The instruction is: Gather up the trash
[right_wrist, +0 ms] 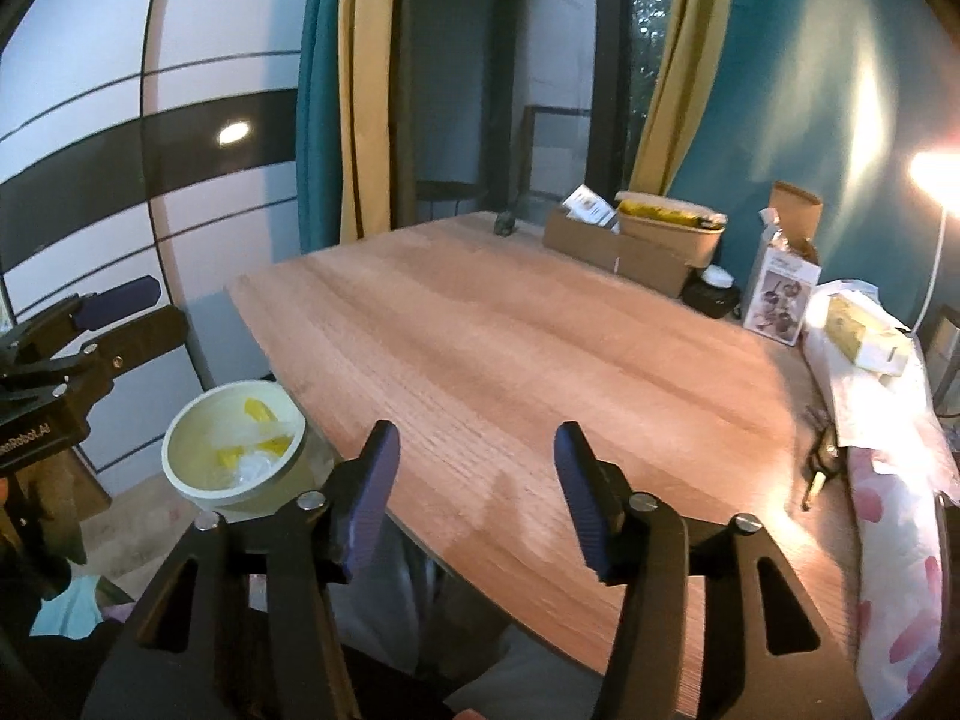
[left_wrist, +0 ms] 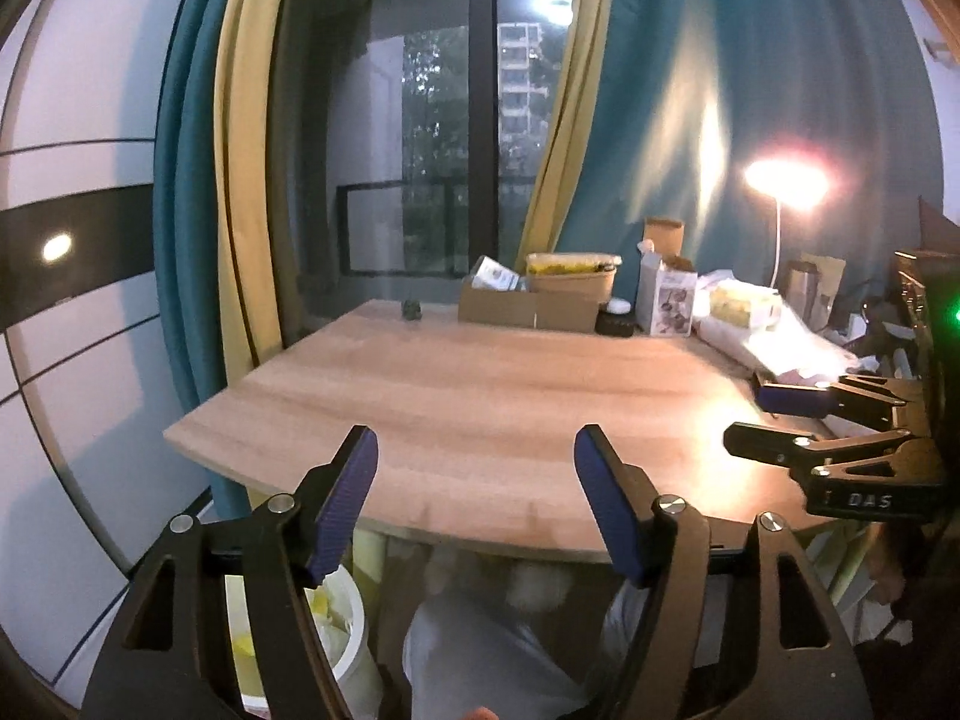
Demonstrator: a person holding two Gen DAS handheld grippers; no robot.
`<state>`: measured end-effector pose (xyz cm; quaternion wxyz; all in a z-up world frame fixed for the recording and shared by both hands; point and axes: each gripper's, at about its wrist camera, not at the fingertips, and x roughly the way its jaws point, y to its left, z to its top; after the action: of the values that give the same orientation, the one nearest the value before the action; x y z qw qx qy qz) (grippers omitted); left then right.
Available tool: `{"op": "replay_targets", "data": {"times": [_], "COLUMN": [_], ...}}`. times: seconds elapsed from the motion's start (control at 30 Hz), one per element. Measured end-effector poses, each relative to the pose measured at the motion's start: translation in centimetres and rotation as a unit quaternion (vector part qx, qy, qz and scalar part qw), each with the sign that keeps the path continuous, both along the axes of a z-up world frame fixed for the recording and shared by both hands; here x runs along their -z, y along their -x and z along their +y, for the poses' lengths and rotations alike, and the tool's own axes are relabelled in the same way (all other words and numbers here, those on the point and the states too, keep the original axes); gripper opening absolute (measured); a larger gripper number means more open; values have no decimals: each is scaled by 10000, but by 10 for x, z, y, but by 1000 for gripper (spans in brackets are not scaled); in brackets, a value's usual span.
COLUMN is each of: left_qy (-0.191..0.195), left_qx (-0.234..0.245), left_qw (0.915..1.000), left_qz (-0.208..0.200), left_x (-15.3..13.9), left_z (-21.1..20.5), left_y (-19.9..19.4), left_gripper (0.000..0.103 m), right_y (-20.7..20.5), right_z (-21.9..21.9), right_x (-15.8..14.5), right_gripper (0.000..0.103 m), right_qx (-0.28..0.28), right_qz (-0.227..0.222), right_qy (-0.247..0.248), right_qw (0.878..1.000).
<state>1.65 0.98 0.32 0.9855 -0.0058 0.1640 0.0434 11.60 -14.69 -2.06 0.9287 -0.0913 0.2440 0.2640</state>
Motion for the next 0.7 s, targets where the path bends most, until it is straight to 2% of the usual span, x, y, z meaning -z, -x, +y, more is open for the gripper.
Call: {"op": "replay_targets", "data": {"times": [0.2, 0.37, 0.7], "left_qy": [85, 89, 258], "left_qx": [-54, 103, 446], "left_qw": [9997, 9994, 9985], "left_qz": [-230, -328, -172], "left_x": [-15, -24, -11], "left_z": [-1, -3, -3], "left_y": [4, 4, -2], "left_gripper": [75, 75, 75], "right_y": [12, 20, 23], "right_z": [-16, -25, -26], "right_x": [-16, -27, -28], "right_gripper": [63, 66, 67], "right_qx": [91, 154, 195], "right_qz": [-153, -275, -306], "right_qy": [-133, -208, -172], "right_qw": [9998, 9993, 9992]}}
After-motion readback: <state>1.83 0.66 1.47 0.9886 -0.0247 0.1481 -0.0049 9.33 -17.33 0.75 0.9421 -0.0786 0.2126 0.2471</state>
